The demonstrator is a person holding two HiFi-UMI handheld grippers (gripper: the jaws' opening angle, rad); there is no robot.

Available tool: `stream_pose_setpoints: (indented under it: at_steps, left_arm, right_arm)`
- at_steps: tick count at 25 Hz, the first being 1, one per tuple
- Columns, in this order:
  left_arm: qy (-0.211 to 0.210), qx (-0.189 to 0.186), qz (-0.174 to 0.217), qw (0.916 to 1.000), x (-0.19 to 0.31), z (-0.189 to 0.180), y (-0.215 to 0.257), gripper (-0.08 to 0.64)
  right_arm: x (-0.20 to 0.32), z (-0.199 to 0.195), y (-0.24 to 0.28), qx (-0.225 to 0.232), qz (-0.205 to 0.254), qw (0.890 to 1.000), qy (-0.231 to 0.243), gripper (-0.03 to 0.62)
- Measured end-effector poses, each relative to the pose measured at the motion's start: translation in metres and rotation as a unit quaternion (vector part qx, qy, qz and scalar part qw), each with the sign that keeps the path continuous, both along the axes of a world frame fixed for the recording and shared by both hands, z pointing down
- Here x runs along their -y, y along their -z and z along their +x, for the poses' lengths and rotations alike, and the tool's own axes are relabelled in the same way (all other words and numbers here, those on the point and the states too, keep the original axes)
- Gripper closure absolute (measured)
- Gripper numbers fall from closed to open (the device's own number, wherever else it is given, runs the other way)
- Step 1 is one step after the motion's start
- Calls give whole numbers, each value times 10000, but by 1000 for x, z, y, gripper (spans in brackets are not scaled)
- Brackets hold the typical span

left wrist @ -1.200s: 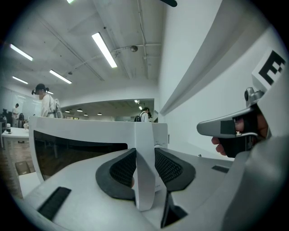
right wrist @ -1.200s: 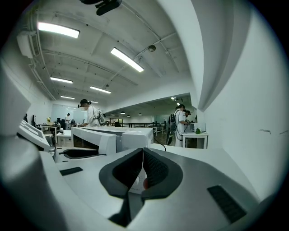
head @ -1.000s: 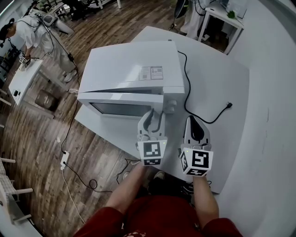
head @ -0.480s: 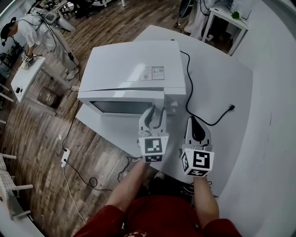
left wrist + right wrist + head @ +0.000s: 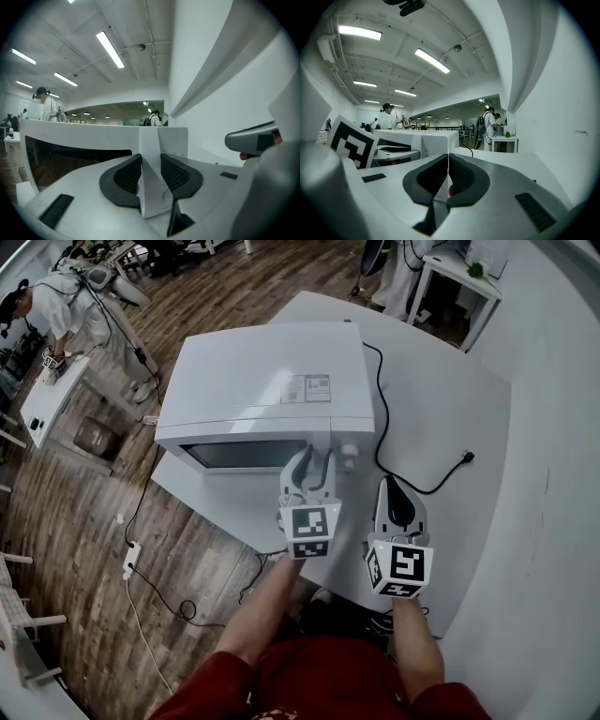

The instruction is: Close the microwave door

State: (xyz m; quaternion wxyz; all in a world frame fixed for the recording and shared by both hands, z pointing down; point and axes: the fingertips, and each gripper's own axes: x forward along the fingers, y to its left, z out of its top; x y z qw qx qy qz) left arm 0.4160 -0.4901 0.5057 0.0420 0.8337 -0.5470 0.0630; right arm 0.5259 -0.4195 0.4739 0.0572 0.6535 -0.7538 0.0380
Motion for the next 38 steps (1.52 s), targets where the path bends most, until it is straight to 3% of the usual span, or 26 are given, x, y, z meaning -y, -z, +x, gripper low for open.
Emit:
stream_pose_setpoints:
  at_steps: [19, 25, 38]
  left_arm:
    - [-45, 123, -123, 9998, -3, 0, 1, 417]
    - [-154, 158, 4, 9998, -22, -8, 11, 417]
    - [29, 15, 482, 9988, -54, -89, 76, 462]
  right_arm:
    - [-12, -4, 8, -19, 24, 10000, -68, 565]
    - [-16, -16, 18, 28, 118, 9999, -43, 565]
    - [-27, -82, 61, 157, 502, 9986, 55, 565]
